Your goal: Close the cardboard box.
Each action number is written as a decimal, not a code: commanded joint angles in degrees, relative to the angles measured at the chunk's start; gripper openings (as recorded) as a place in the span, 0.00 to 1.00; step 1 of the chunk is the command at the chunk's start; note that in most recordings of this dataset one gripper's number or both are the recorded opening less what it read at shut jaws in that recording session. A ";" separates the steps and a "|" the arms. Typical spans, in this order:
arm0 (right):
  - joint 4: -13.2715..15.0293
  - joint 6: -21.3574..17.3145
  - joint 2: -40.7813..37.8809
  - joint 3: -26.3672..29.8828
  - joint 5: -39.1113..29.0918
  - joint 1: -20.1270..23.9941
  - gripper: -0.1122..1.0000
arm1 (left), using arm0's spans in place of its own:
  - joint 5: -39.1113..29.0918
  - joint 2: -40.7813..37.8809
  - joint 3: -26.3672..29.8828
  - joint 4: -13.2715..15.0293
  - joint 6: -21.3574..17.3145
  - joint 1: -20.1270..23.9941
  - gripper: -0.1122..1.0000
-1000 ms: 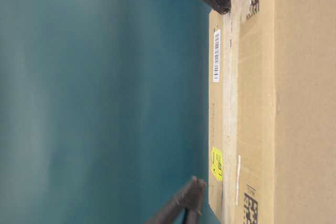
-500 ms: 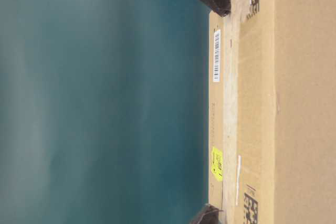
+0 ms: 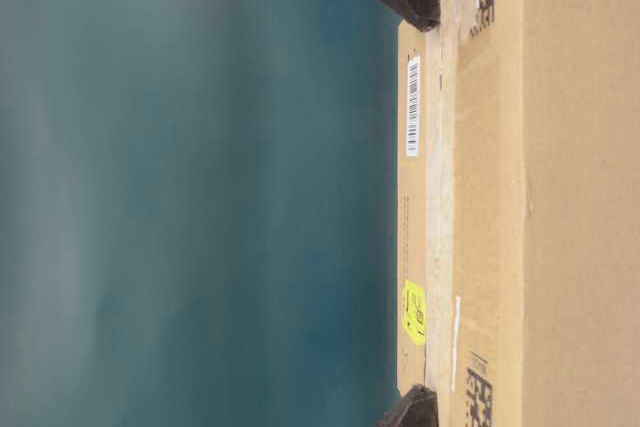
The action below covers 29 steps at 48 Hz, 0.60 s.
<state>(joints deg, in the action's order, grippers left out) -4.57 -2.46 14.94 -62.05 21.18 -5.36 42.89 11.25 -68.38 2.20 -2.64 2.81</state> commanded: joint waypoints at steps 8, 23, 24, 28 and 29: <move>-0.18 -0.09 0.00 0.70 -0.09 -0.62 0.10 | 0.44 0.35 0.44 -0.18 0.09 -0.79 0.10; -0.18 -0.09 0.09 0.70 0.00 -0.62 0.10 | 0.44 0.26 0.44 -0.18 0.09 -0.97 0.10; -0.18 -0.09 0.09 0.70 0.00 -0.62 0.10 | 0.44 0.35 0.44 -0.18 0.09 -0.97 0.10; -0.18 -0.09 0.00 0.70 0.00 -0.62 0.10 | 0.44 0.35 0.44 -0.18 0.09 -0.97 0.10; -0.18 -0.09 0.09 0.70 0.00 -0.62 0.10 | 0.44 0.26 0.44 -0.09 0.09 -0.97 0.10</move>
<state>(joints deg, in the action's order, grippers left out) -4.57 -2.46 14.94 -62.05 21.18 -5.36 42.98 11.16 -68.38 2.20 -2.55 2.20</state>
